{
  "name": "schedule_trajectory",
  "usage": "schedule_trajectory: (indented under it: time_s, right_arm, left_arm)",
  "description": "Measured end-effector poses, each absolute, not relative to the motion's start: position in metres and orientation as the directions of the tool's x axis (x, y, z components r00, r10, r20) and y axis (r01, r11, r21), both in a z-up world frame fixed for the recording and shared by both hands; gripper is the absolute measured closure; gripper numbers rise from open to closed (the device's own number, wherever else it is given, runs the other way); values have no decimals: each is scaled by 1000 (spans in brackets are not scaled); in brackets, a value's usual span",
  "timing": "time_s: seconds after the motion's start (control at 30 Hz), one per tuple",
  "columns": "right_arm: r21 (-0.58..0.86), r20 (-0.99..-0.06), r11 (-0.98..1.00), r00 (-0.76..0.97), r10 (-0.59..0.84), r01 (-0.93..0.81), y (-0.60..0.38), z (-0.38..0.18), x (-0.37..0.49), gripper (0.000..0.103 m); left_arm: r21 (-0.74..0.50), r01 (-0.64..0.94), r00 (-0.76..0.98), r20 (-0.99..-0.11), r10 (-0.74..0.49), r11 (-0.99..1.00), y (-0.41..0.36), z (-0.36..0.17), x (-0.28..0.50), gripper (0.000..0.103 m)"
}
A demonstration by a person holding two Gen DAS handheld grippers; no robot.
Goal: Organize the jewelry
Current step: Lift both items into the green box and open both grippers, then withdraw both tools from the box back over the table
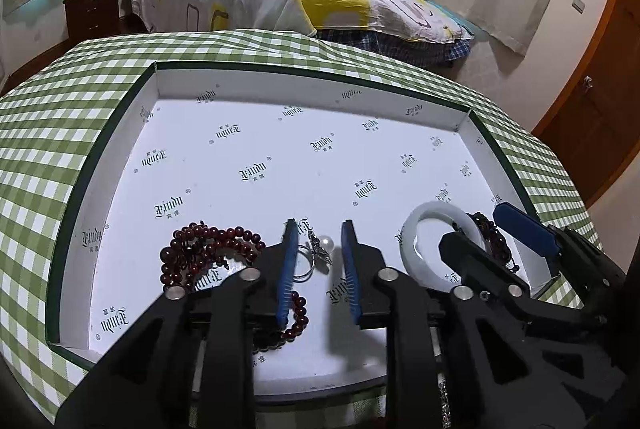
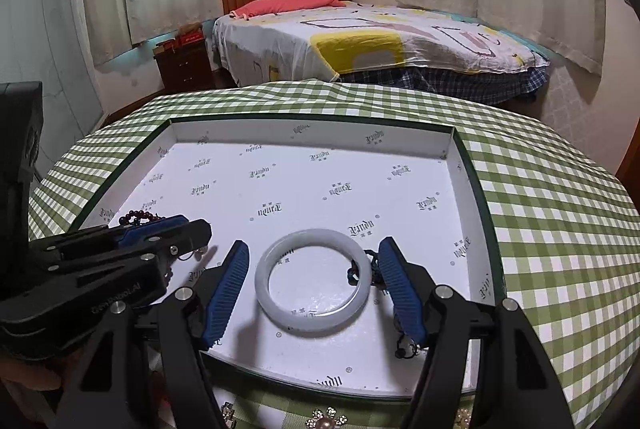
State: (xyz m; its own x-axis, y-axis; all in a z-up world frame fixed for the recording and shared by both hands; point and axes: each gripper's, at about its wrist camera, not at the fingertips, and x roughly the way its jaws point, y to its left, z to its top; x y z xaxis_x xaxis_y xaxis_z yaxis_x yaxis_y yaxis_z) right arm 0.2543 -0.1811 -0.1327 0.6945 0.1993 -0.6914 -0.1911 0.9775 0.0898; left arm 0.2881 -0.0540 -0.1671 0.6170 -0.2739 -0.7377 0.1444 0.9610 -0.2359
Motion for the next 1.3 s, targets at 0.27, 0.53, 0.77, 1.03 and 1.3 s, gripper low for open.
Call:
schedule_trajectory:
  time_s: [0.27,0.53,0.77,1.03,1.3]
  right_arm:
    - [96,-679,981,710,188,-169,-188,-126,247,37]
    - [110,-664,985,727,175,-136,-200,-118,229,37]
    - [115,-649,988,745,155,-105,-208,-111,205,37]
    - [101,-635,992,762,128,-82,-212,-109,171,37]
    - [79,-633,993,765,117,-86,-211,-120,131,37]
  left_arm:
    - [-245,138,637,-720,-275,960,-51,-160,285,52]
    - [-237,160,659,-697,-282,958,-54,-149,274,43]
    - [-219,173,694,-665,-276,960,-50,-133,251,42]
    - [-193,163,747,-616,-249,968,-35,-118,207,42]
    - [-174,123,760,-616,-206,977,-11,-127,156,42]
